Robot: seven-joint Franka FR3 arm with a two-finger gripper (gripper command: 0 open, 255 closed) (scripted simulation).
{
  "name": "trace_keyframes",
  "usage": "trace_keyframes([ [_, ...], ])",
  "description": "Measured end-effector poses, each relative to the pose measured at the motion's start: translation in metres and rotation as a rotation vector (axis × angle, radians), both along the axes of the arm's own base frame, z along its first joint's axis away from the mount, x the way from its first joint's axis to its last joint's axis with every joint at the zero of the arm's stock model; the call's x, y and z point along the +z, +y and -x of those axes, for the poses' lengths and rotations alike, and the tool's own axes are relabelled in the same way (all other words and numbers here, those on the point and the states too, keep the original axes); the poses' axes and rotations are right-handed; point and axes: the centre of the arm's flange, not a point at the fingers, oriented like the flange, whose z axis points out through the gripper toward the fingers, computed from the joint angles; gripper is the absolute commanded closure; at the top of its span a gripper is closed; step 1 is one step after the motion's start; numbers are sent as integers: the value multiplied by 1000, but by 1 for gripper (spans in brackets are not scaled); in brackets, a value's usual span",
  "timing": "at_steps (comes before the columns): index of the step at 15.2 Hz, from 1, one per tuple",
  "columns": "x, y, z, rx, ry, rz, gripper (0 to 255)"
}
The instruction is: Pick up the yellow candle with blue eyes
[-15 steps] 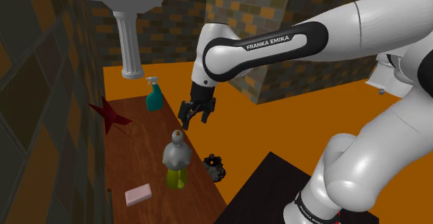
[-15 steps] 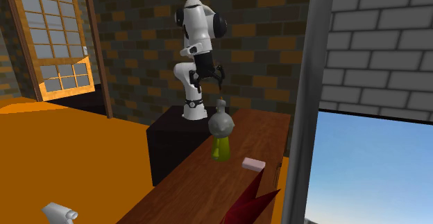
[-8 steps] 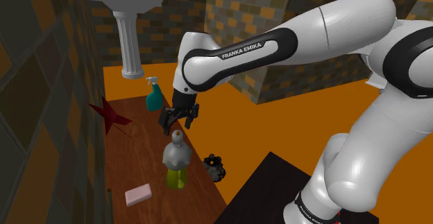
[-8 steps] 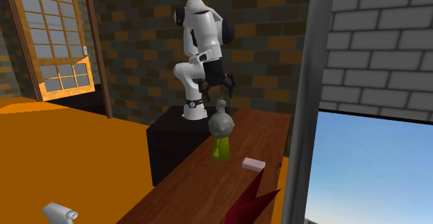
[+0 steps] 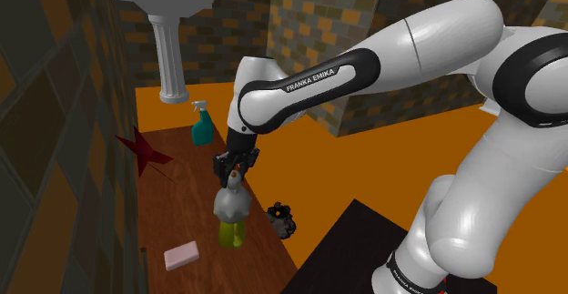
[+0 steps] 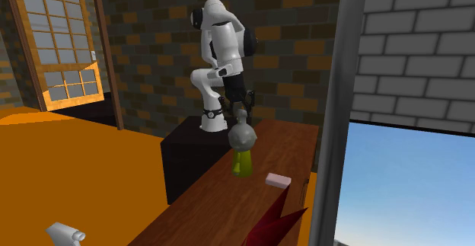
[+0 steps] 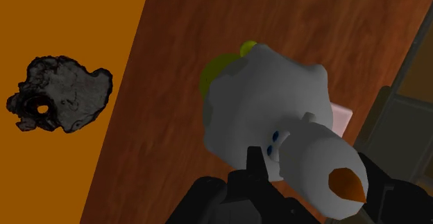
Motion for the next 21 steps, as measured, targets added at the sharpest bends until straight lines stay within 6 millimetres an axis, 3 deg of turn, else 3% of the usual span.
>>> trace_keyframes([
  [9,2,1,0,0,1,0,255],
  [21,61,1,0,1,3,0,255],
])
